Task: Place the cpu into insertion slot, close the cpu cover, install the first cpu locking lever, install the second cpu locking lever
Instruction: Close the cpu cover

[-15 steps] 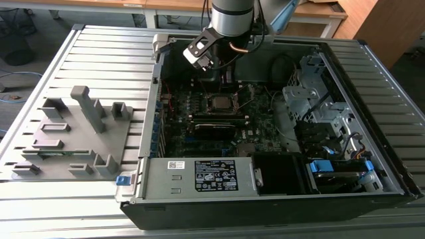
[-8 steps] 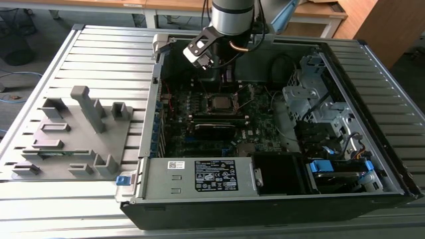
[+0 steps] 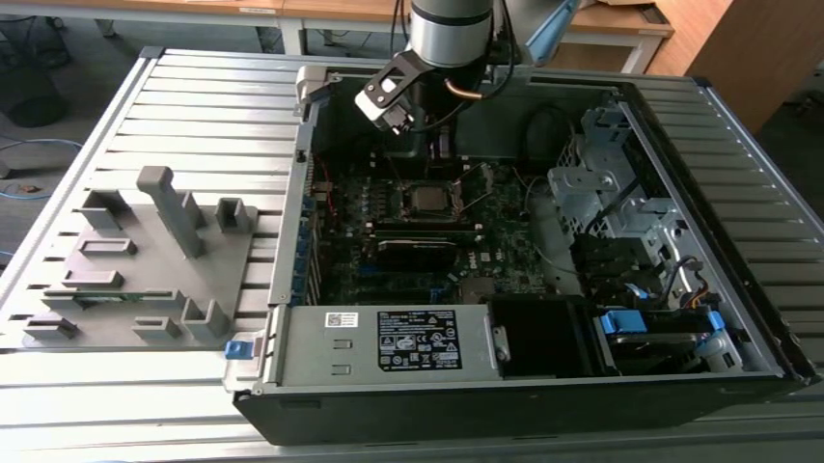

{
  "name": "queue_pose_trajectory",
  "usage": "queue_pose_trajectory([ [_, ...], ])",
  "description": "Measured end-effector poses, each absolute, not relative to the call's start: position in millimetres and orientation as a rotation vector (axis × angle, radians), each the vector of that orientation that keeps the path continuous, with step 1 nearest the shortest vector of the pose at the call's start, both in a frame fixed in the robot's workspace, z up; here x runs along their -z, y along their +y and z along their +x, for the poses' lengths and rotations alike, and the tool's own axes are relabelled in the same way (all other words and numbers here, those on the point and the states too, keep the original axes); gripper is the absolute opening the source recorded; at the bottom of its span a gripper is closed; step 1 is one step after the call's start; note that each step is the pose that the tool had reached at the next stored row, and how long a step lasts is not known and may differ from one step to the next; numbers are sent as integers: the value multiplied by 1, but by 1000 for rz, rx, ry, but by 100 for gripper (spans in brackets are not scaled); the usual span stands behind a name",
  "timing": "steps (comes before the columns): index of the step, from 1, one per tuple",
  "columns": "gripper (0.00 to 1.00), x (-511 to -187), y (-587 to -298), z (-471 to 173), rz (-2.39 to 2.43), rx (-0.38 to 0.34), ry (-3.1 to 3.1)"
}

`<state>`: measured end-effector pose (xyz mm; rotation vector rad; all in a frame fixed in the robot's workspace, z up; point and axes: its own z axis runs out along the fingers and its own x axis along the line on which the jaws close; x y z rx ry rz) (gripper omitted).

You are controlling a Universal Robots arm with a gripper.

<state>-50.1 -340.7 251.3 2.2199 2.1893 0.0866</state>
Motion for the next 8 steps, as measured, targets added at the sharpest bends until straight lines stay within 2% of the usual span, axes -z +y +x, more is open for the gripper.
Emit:
queue_pose_trajectory([
  [8,11,-253,-341,-50,2220,-87,2189],
])
